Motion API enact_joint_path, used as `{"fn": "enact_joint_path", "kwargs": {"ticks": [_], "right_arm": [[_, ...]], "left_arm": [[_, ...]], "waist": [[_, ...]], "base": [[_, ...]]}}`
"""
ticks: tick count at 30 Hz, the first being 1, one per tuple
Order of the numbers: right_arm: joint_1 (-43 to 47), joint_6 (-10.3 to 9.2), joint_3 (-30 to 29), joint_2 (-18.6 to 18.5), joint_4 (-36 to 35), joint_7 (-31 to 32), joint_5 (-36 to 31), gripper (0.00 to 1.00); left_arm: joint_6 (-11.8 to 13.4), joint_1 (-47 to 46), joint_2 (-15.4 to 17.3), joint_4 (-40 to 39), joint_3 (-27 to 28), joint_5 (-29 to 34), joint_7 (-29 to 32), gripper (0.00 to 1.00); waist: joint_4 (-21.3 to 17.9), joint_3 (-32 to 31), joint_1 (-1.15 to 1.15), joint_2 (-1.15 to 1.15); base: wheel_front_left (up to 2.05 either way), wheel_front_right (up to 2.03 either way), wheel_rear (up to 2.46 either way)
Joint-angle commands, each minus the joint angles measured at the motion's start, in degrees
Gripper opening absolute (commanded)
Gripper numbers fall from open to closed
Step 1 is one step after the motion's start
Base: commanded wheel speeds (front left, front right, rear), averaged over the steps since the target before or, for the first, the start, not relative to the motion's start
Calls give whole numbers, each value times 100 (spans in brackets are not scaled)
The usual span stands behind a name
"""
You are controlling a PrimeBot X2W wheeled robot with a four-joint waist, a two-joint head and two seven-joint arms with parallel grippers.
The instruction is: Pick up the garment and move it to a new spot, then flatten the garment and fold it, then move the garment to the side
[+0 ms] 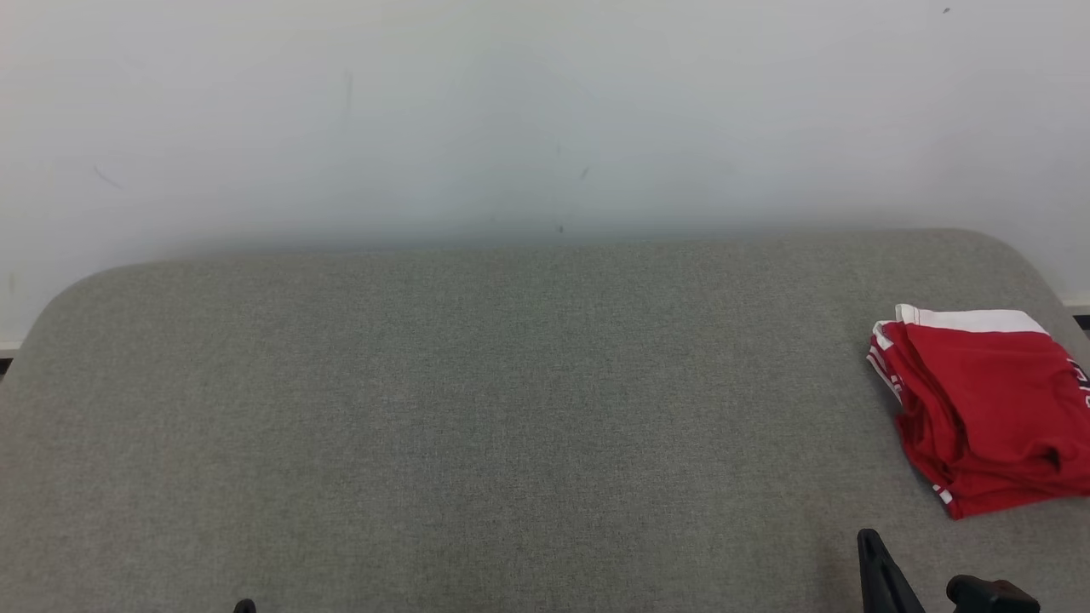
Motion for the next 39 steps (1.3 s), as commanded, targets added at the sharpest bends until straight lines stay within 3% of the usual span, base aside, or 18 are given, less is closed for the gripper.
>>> {"fn": "enact_joint_path", "kwargs": {"ticks": [1,39], "right_arm": [[-153,0,-14,-6,-80,47,332,0],[-630,1,46,-10,-120,652,3818,0]], "left_arm": [[-3,-153,17,-69,31,-316,66,0],[-25,-743,23,-102,50,-3750,913,0]], "waist": [[0,4,0,0],[-13,97,0,0]], "base": [[0,0,0],[0,0,0]]}}
